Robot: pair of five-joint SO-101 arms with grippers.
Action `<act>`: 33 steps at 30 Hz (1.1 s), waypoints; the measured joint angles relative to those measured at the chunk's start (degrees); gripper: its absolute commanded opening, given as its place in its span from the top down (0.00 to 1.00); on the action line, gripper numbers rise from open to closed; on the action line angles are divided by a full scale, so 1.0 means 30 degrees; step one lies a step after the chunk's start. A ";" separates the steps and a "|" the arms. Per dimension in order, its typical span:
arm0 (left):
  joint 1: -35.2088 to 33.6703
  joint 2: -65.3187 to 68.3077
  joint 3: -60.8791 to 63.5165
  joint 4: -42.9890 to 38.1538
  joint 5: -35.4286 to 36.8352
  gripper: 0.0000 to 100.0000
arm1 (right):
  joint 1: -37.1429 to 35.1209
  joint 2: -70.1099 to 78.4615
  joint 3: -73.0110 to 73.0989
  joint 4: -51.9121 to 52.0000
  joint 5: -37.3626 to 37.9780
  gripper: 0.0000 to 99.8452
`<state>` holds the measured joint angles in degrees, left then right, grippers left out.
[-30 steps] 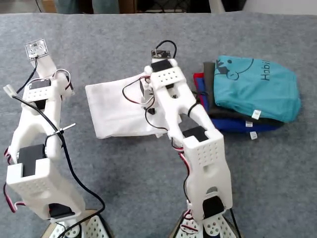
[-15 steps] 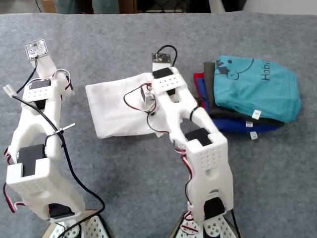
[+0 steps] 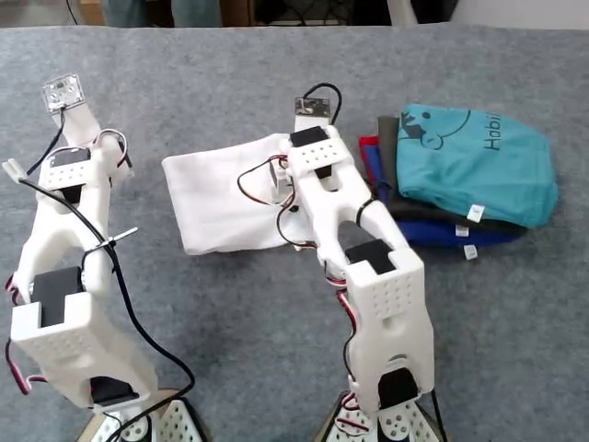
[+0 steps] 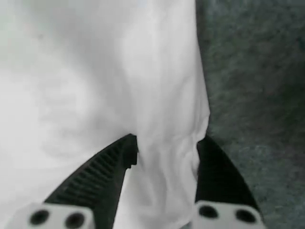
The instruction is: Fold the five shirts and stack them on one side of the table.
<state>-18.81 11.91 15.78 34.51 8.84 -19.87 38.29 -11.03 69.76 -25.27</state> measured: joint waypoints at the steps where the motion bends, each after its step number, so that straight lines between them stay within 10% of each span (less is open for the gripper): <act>1: -0.0029 0.0000 0.0000 0.0000 0.0000 0.97 | 0.0000 0.0000 0.0000 0.0000 0.0000 0.87; 6: -0.0059 0.0000 0.0000 0.0000 0.0000 0.97 | 0.0059 -0.0029 0.0059 0.0000 0.0000 0.99; 33: -0.0088 0.0000 0.0000 0.0000 0.0000 0.97 | -0.0469 0.0615 -0.9201 0.5040 0.0879 0.99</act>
<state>-19.08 11.91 15.78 34.51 8.84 -21.27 40.13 -38.64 84.88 -22.64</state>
